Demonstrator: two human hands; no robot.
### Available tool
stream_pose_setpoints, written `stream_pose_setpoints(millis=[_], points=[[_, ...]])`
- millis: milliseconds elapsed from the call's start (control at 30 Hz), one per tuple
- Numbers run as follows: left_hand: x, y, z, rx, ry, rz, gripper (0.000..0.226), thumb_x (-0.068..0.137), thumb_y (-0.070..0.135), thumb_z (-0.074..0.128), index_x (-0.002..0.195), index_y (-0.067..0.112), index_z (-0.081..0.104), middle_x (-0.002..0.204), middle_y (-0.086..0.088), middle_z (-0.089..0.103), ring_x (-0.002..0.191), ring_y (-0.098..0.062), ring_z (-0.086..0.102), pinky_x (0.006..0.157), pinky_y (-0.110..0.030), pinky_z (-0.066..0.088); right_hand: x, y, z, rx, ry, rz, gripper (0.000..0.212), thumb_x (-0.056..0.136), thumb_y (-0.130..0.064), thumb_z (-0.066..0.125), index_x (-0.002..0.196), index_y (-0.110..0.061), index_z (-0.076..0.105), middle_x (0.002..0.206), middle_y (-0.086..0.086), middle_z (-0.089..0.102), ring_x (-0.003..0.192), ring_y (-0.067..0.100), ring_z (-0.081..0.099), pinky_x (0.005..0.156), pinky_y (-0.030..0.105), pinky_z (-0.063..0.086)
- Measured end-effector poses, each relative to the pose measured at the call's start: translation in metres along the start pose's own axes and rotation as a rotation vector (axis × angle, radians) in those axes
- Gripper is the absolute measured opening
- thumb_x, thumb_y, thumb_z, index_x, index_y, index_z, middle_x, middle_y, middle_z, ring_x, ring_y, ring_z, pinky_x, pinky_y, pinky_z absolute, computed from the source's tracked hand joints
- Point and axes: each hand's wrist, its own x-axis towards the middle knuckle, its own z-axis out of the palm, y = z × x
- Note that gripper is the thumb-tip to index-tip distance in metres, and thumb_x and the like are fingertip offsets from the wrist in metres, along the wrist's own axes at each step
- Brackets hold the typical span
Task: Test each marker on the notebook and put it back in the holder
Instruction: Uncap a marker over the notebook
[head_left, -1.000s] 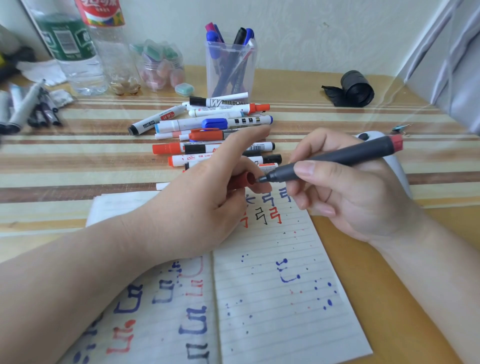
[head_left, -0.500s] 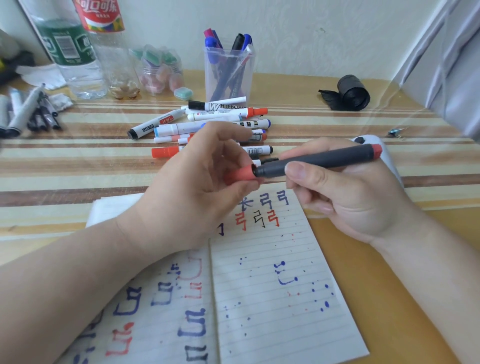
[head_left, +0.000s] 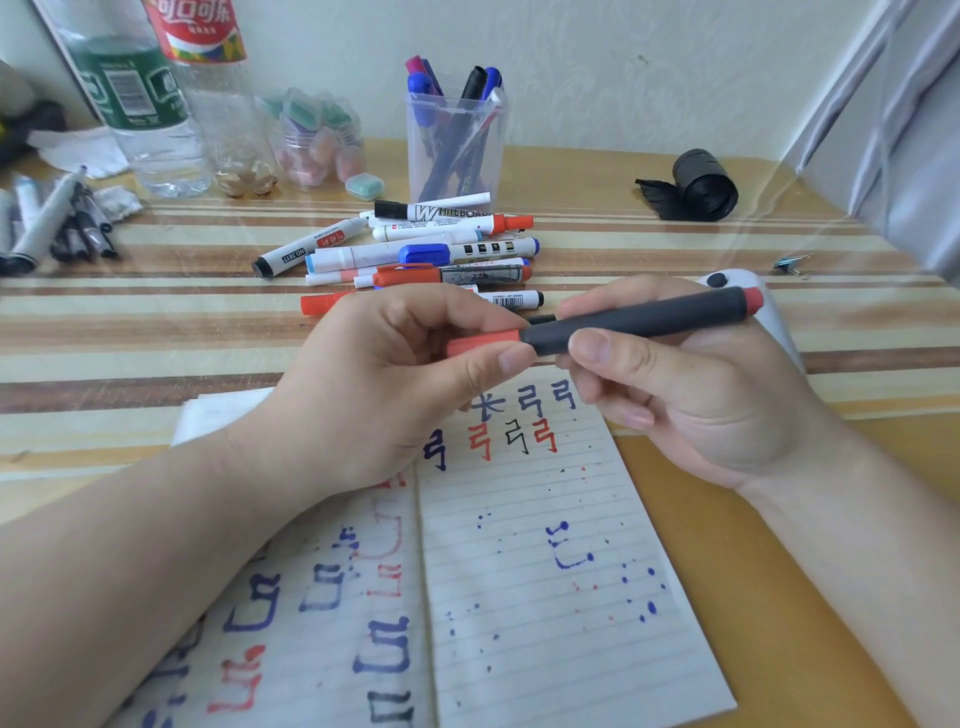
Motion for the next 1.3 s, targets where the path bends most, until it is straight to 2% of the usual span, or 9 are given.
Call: stream_pose_setpoints(millis=[233,333,400,500,667,933,1067,1200,1300], points=[[0.002,-0.001,0.000,-0.216,-0.062,-0.074,0.006,0.083,0.028,0.076,0.082,0.022,0.079,0.064,0.000,0.062,0.051,-0.013,0.048,0.056,-0.031,0.049,-0.001,0.005,0.004,-0.038,-0.032,0.008,0.024,0.073,-0.014,0.087,0.094,-0.024,0.081,0.081,0.011,0.073,0.067,0.020,0.061,0.043,0.021,0.035],[0.001,-0.001,0.000,-0.243,-0.062,-0.084,0.009,0.084,0.026,0.077,0.078,0.020,0.075,0.059,0.005,0.057,0.046,-0.012,0.046,0.054,-0.030,0.046,0.000,0.005,0.004,-0.012,-0.062,0.024,0.029,0.072,-0.030,0.084,0.100,-0.023,0.081,0.082,0.011,0.072,0.065,0.019,0.059,0.043,0.020,0.035],[0.002,-0.001,-0.001,-0.274,-0.032,-0.080,0.010,0.082,0.025,0.075,0.075,0.018,0.072,0.056,0.005,0.054,0.044,-0.011,0.045,0.052,-0.029,0.046,0.000,0.003,0.002,0.018,-0.046,-0.011,0.032,0.074,-0.035,0.083,0.101,-0.017,0.080,0.076,0.011,0.069,0.057,0.020,0.054,0.040,0.022,0.029],[0.002,-0.001,-0.003,-0.323,0.028,-0.093,0.013,0.075,0.022,0.075,0.070,0.013,0.067,0.053,-0.004,0.048,0.042,-0.014,0.040,0.048,-0.028,0.043,0.000,0.002,-0.004,0.001,0.081,-0.033,0.008,0.080,-0.017,0.071,0.078,-0.013,0.077,0.057,0.011,0.060,0.044,0.021,0.044,0.039,0.022,0.023],[-0.005,0.006,0.001,-0.434,-0.028,-0.146,0.018,0.073,0.020,0.067,0.065,0.011,0.054,0.058,-0.019,0.031,0.048,-0.026,0.021,0.043,-0.022,0.031,-0.004,0.007,0.007,-0.056,-0.049,-0.048,0.026,0.083,-0.023,0.064,0.073,-0.001,0.054,0.048,0.007,0.044,0.041,0.014,0.032,0.044,0.020,0.025],[-0.009,0.018,0.009,-0.318,0.073,-0.143,0.033,0.094,0.025,0.049,0.072,0.003,0.062,0.054,-0.005,0.036,0.041,-0.014,0.021,0.045,-0.018,0.022,-0.010,0.002,0.020,-0.052,-0.138,0.001,0.039,0.100,-0.022,0.054,0.082,0.008,0.036,0.049,0.014,0.023,0.042,0.020,0.017,0.043,0.029,0.015],[-0.009,0.017,0.009,-0.267,0.052,-0.148,0.034,0.095,0.029,0.049,0.073,0.008,0.064,0.050,0.001,0.033,0.040,-0.015,0.021,0.044,-0.017,0.024,-0.008,0.001,0.020,-0.003,-0.125,0.057,0.044,0.097,-0.023,0.064,0.080,0.006,0.035,0.048,0.007,0.027,0.042,0.014,0.019,0.043,0.026,0.016],[-0.008,0.012,0.008,-0.011,0.059,-0.092,0.034,0.094,0.047,0.058,0.078,0.018,0.060,0.046,0.010,0.035,0.040,-0.013,0.028,0.045,-0.021,0.026,-0.002,-0.003,0.014,0.155,-0.071,0.105,0.029,0.075,-0.027,0.076,0.077,-0.007,0.054,0.049,0.003,0.038,0.040,0.012,0.027,0.041,0.019,0.020],[-0.007,0.011,0.006,0.287,0.175,0.031,0.035,0.097,0.056,0.055,0.082,0.024,0.056,0.052,0.001,0.046,0.048,-0.015,0.039,0.048,-0.035,0.035,0.000,-0.006,0.012,0.239,-0.011,0.093,0.020,0.071,-0.003,0.081,0.085,-0.012,0.071,0.057,0.004,0.045,0.050,0.014,0.040,0.041,0.021,0.030]])
